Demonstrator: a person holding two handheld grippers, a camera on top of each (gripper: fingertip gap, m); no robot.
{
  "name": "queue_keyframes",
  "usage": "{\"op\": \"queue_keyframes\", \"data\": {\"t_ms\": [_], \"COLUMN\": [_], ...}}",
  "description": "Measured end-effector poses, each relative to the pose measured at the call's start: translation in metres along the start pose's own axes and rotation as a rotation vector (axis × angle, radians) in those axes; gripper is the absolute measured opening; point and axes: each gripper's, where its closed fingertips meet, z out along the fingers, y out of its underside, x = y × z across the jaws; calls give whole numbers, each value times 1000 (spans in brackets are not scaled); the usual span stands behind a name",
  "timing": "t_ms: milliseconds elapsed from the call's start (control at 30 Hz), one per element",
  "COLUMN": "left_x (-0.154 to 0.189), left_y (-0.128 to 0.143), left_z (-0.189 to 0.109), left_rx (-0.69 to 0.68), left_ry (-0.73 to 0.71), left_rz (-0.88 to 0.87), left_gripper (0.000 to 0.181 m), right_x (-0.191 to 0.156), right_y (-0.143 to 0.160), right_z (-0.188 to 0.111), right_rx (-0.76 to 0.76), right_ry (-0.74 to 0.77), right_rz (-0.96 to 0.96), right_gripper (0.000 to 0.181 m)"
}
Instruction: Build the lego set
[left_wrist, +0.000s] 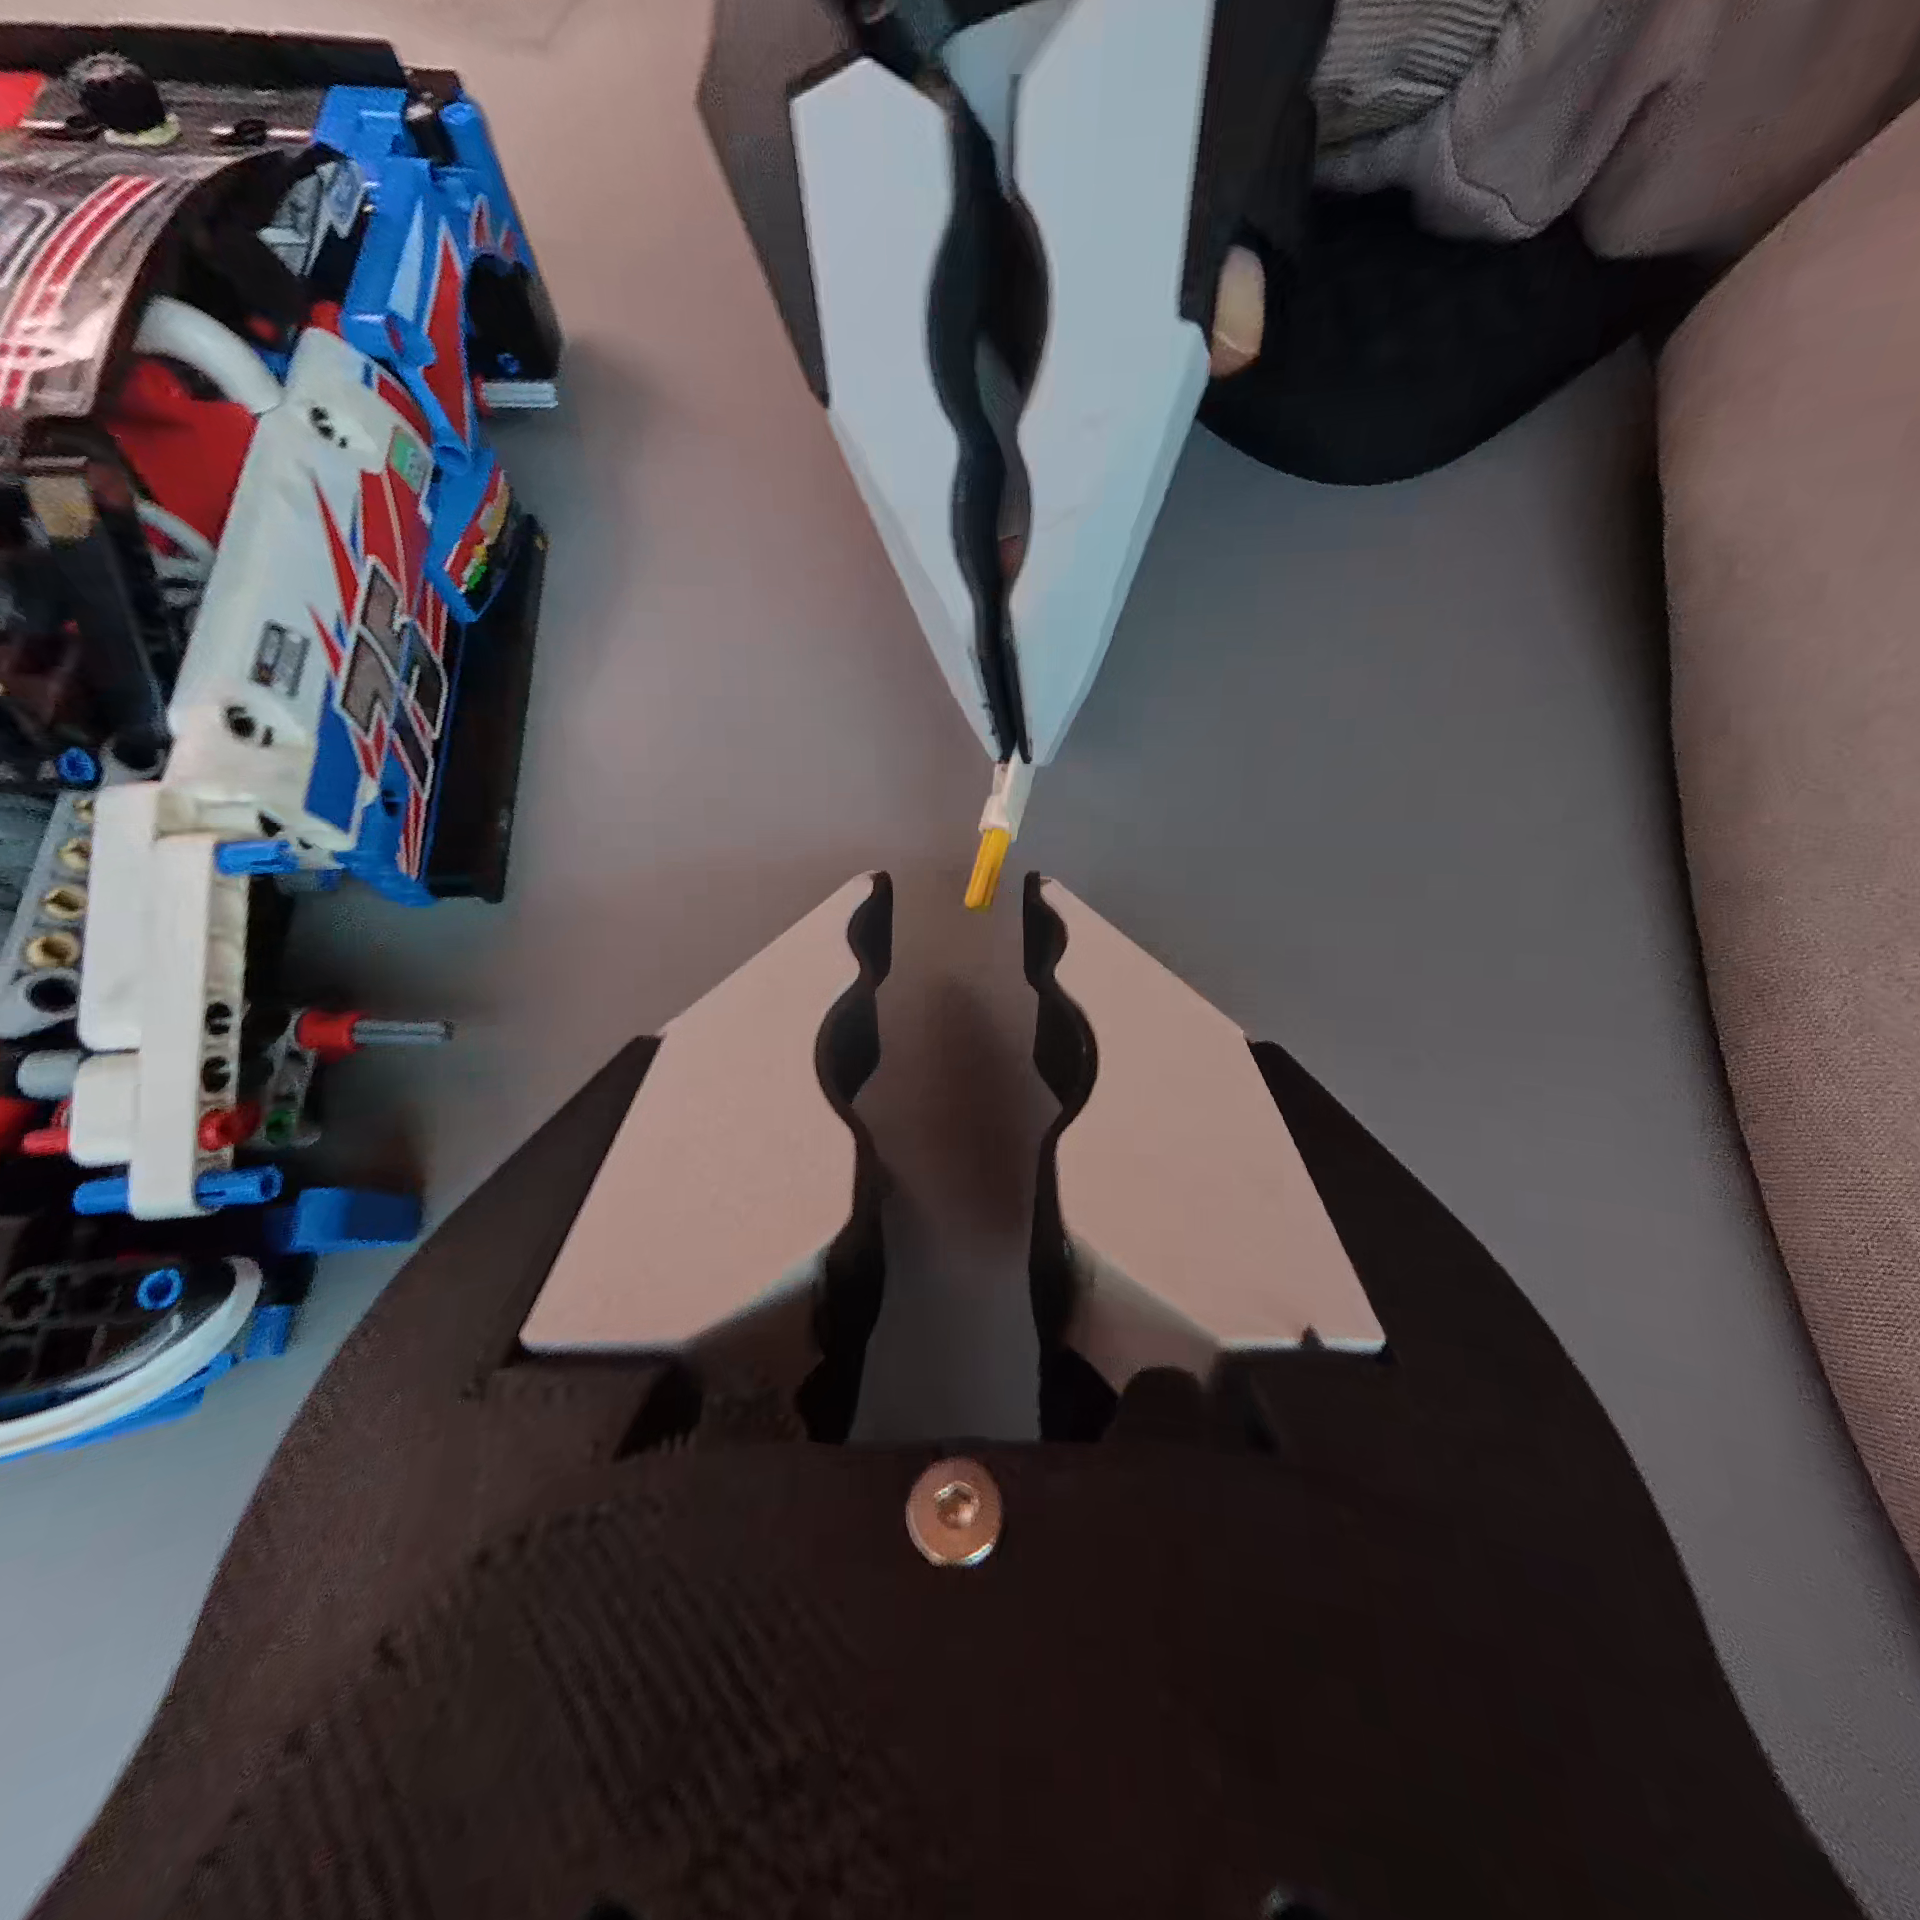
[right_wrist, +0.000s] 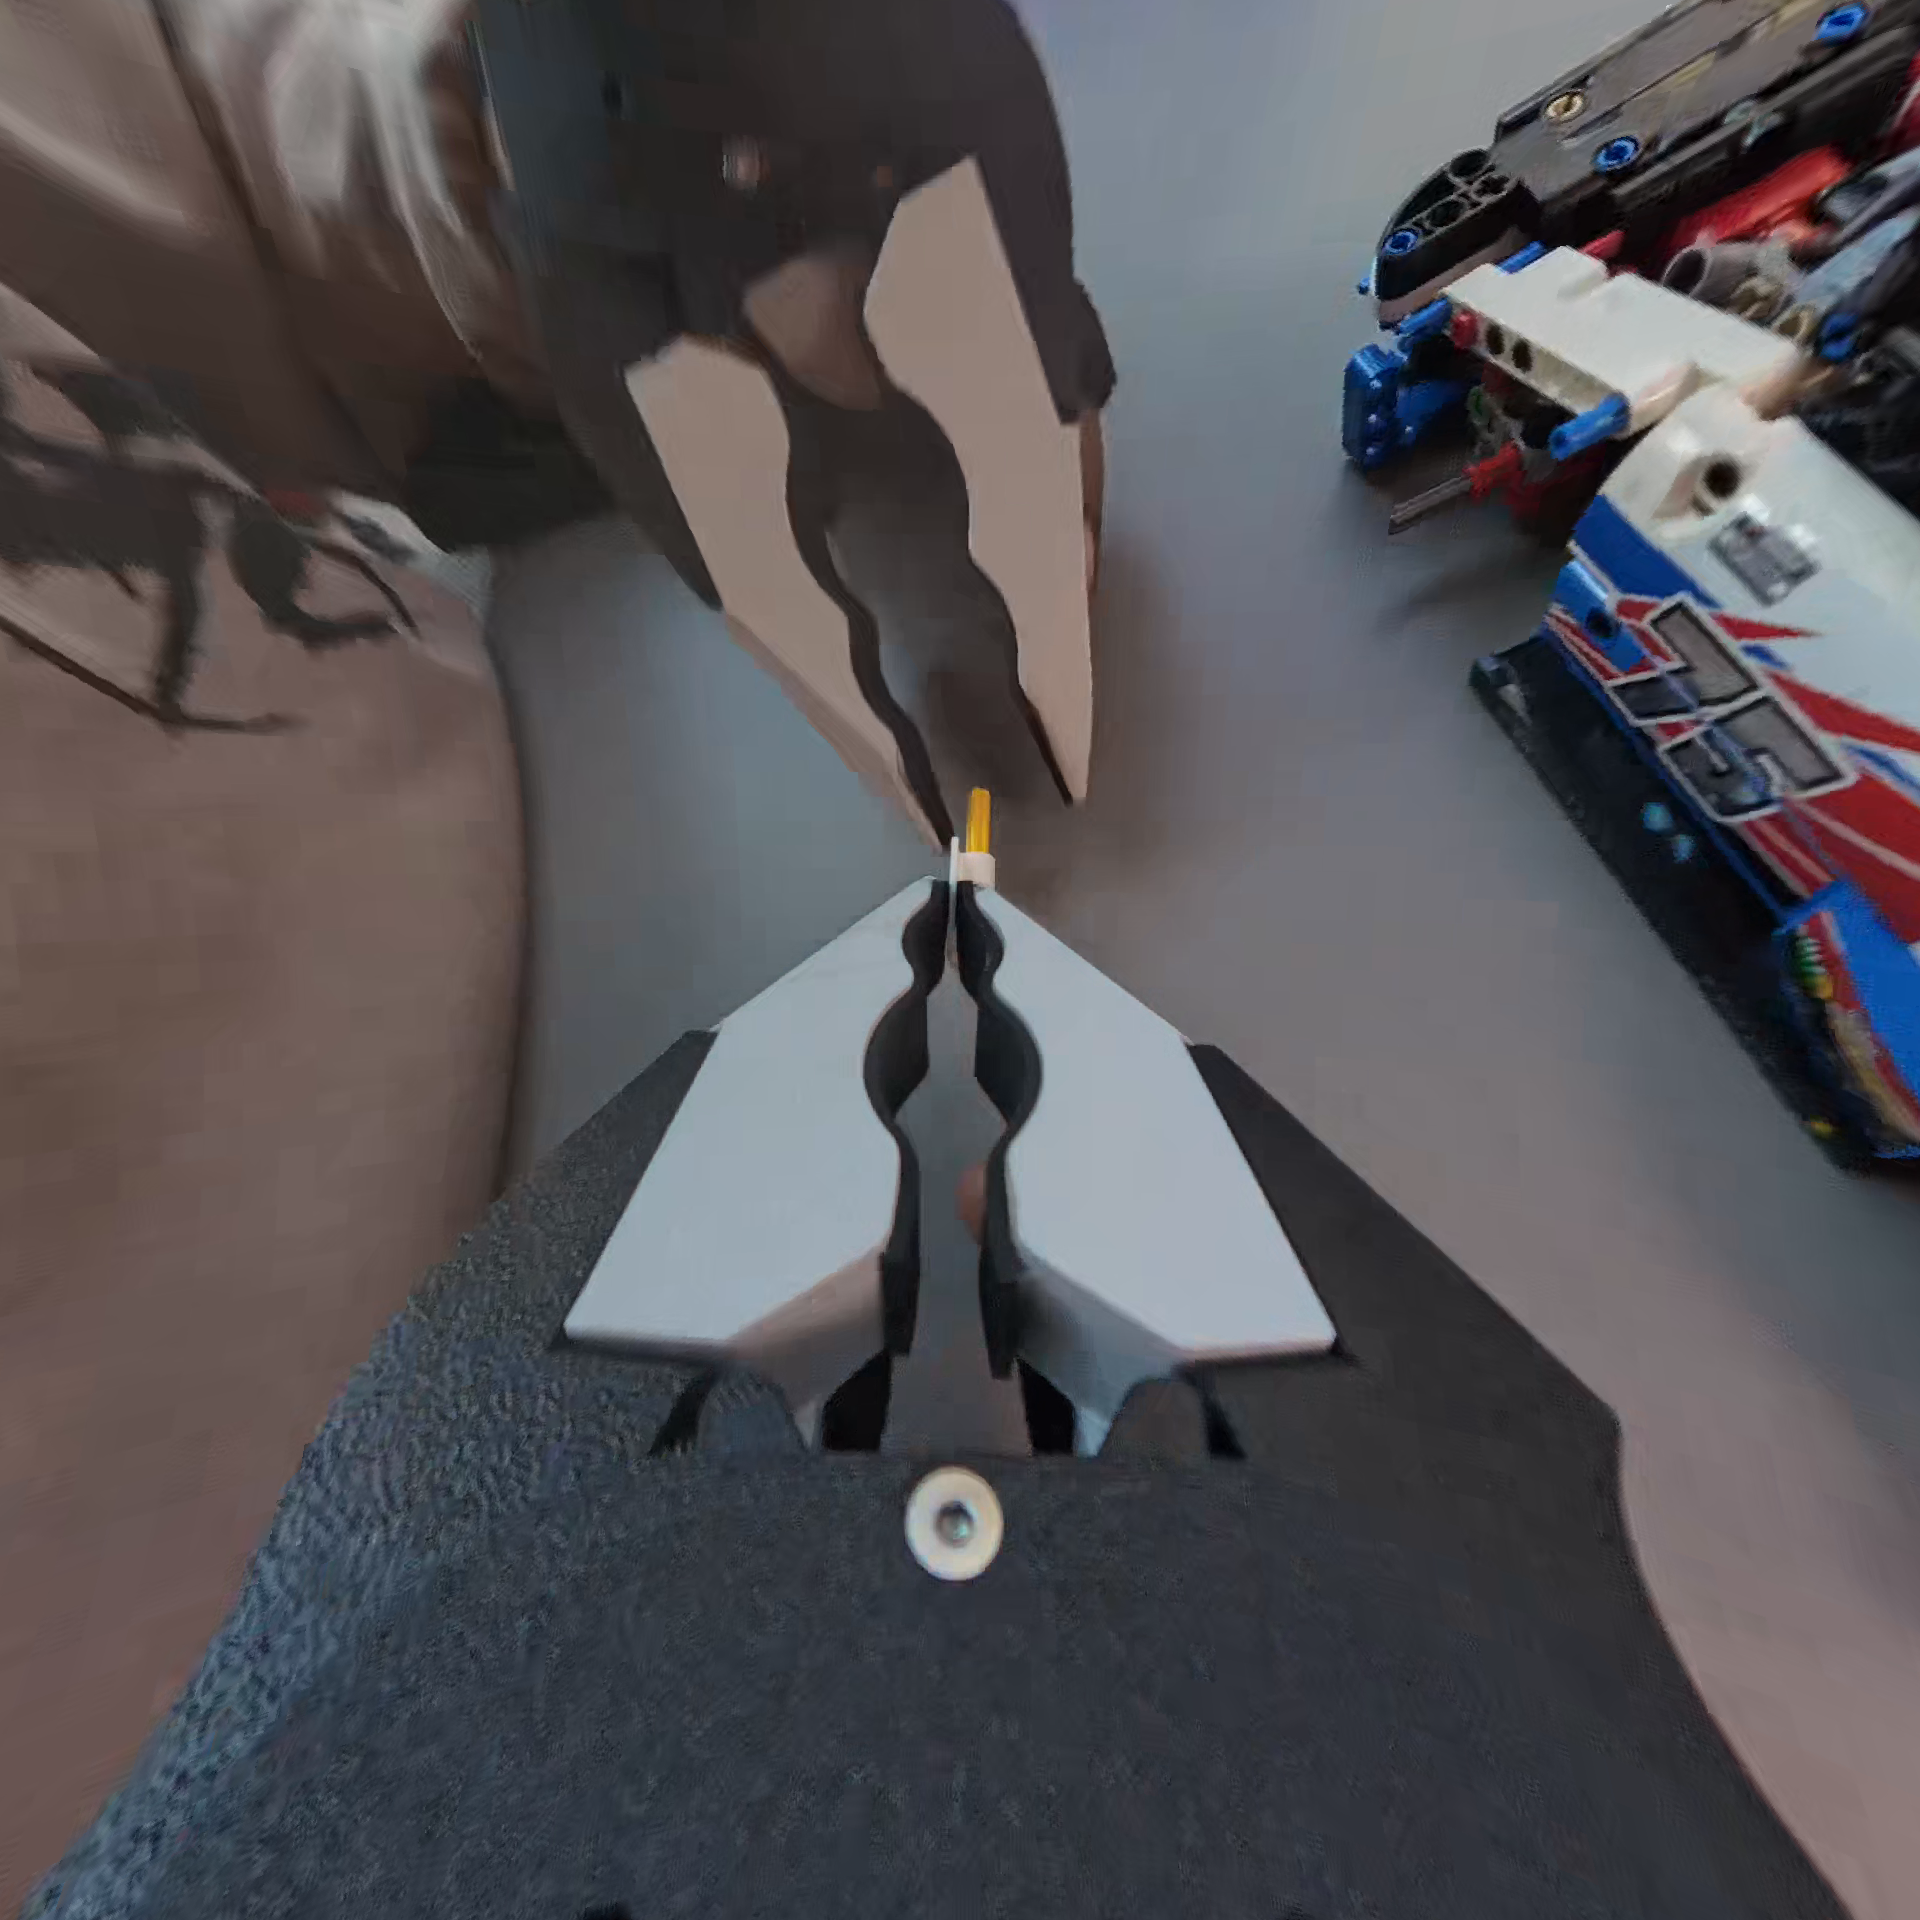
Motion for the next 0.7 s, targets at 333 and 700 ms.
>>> {"op": "queue_keyframes", "data": {"t_ms": [333,700], "left_x": [22,24], "left_y": [-16,-20], "left_z": [-8,-17], "left_rx": [66,119], "left_ry": [247,389], "left_rz": [-368,-541], "left_gripper": [2,2], "right_x": [13,-9], "right_y": [-28,-21], "right_z": [-17,-1], "right_rx": [197,83], "right_ry": [90,278], "right_rz": [-131,-688], "right_gripper": [21,14]}}
